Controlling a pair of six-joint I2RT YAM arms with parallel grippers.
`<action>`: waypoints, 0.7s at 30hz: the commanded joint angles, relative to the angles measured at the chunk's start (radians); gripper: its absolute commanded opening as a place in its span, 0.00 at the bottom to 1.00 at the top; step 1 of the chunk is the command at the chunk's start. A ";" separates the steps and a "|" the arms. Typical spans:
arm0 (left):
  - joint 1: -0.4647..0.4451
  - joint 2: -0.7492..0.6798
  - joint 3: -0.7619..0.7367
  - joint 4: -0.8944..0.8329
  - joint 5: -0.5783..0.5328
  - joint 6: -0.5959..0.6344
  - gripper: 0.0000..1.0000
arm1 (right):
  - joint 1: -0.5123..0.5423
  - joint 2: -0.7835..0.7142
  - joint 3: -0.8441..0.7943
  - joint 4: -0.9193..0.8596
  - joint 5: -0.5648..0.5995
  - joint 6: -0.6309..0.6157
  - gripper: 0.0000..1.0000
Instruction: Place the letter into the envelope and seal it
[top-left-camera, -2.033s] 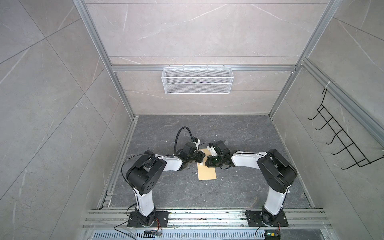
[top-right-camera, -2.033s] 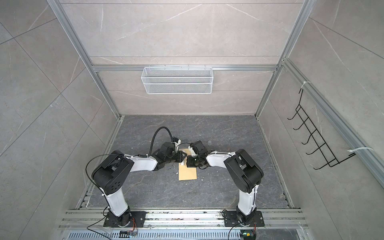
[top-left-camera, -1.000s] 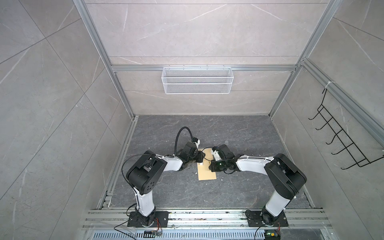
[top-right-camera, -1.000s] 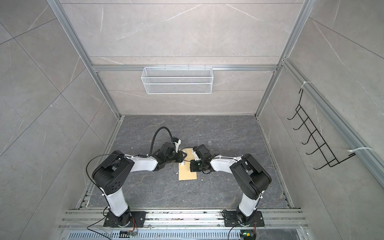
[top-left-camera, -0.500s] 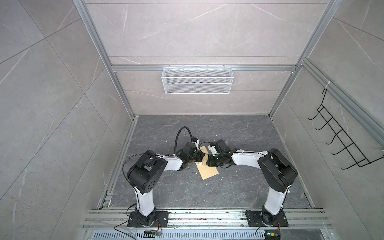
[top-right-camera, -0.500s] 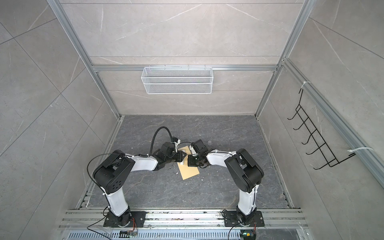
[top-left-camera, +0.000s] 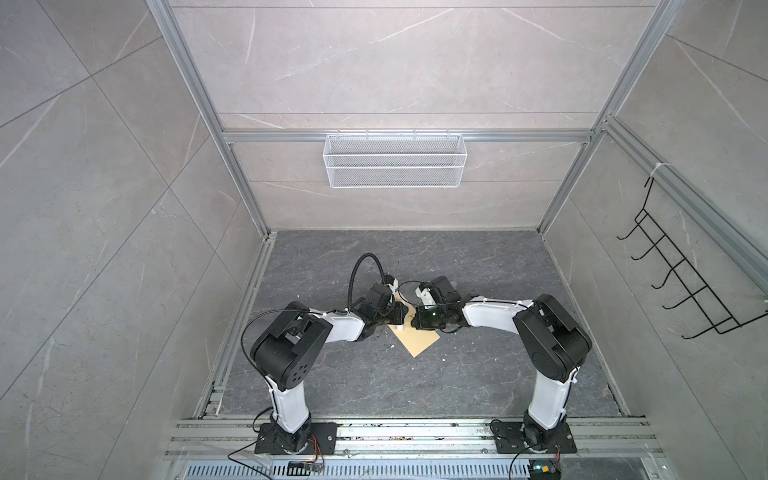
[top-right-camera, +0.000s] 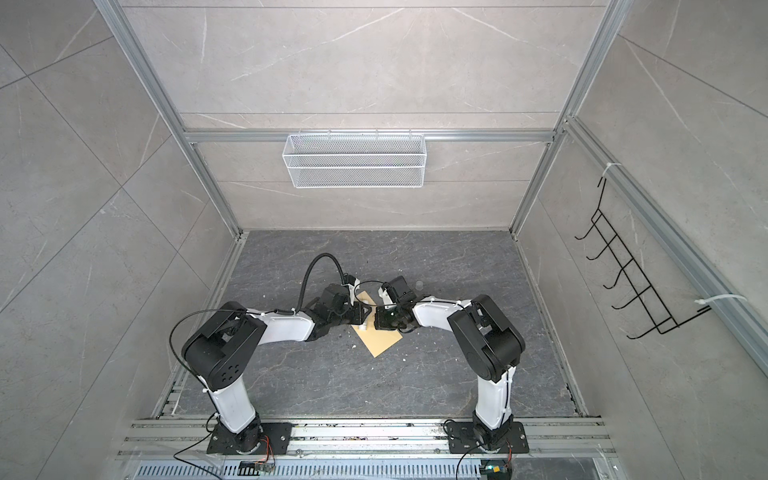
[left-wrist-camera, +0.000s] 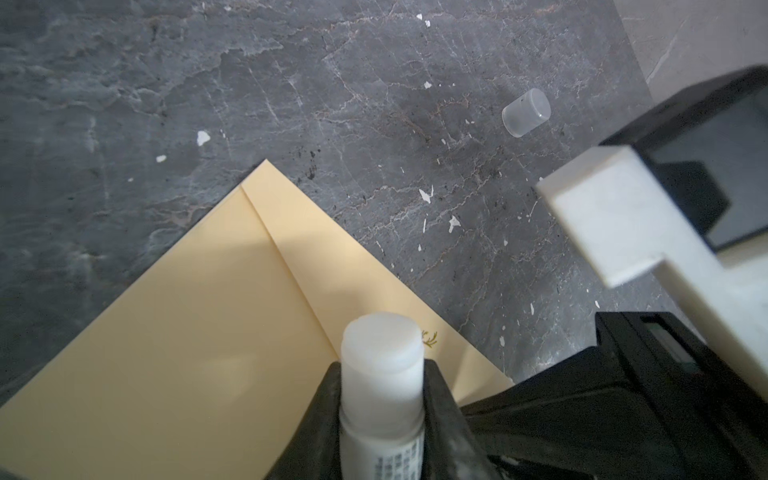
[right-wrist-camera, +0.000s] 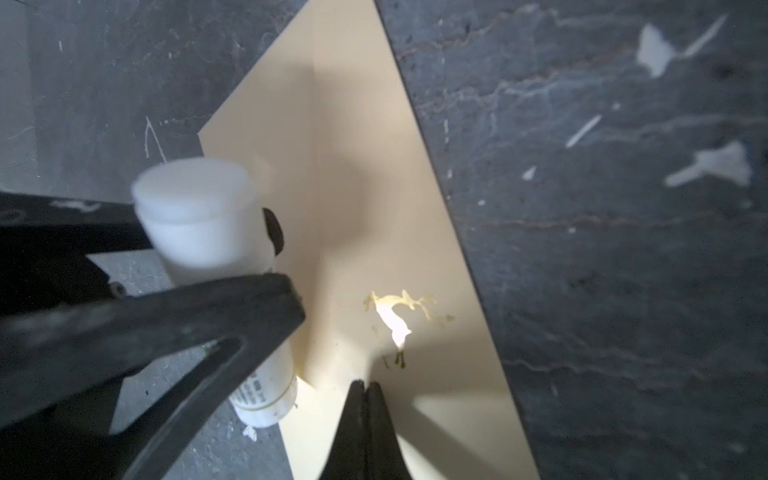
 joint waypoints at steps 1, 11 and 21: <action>0.018 -0.111 0.034 -0.081 -0.040 0.030 0.00 | 0.002 -0.095 0.006 0.018 -0.029 -0.011 0.00; 0.103 -0.117 0.089 -0.100 0.003 0.051 0.00 | 0.002 0.002 0.182 -0.073 -0.006 -0.062 0.00; 0.131 0.026 0.163 -0.070 0.043 0.048 0.00 | 0.001 0.122 0.288 -0.121 0.021 -0.066 0.00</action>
